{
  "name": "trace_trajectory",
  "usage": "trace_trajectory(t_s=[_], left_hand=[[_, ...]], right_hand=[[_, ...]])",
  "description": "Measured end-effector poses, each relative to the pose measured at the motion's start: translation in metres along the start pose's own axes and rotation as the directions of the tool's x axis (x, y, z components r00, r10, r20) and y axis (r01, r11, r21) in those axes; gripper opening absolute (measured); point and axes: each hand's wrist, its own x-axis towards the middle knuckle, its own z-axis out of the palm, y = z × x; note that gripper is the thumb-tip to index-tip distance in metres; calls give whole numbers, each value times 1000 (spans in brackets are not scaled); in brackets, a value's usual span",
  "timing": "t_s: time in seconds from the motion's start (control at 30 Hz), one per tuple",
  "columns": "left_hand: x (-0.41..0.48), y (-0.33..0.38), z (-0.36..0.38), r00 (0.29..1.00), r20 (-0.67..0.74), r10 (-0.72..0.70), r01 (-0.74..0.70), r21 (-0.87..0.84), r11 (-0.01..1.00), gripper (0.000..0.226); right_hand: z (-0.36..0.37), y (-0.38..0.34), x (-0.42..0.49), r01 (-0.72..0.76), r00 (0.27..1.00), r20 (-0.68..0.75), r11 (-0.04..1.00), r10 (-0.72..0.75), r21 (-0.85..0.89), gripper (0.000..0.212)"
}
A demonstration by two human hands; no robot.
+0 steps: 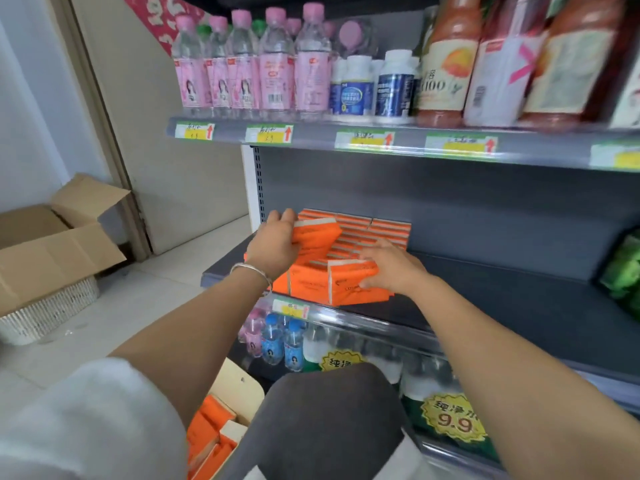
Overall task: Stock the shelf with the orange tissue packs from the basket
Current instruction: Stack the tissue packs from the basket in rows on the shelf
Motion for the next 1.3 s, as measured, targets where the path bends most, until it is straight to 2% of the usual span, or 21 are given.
trace_trajectory(t_s=[0.1,0.23,0.47,0.6,0.7,0.9,1.0,1.1,1.2,1.3], left_hand=[[5,17,12,1000,-4,18,-18,-60,998,43],[14,30,31,999,7,51,-49,-125,991,45],[33,23,50,997,-26,78,-82,-185,979,46],[42,14,53,996,-49,77,-86,-223,971,45],[46,11,56,994,-52,95,-105,-247,963,45],[49,12,62,989,-7,149,-147,-236,961,47],[50,12,61,982,-21,187,-188,-178,966,49],[50,15,61,967,-36,250,-253,-94,963,49],[46,26,63,932,16,361,-358,-100,928,51],[42,38,65,912,8,409,-400,-194,896,53]], right_hand=[[-1,24,-8,-140,990,-29,989,139,-55,55],[13,38,-3,-253,966,-64,965,249,-68,53],[43,38,32,-309,950,-77,947,303,-86,55],[58,35,47,-300,948,-177,928,264,-221,53],[69,36,50,-283,936,-277,931,216,-232,56],[73,41,50,-217,948,-278,954,155,-208,50],[62,41,44,-192,902,-405,979,150,-65,52],[46,35,38,-106,813,-563,989,147,105,69],[33,26,35,-47,808,-589,998,12,-43,74],[25,23,29,-21,813,-575,984,-85,-175,57]])
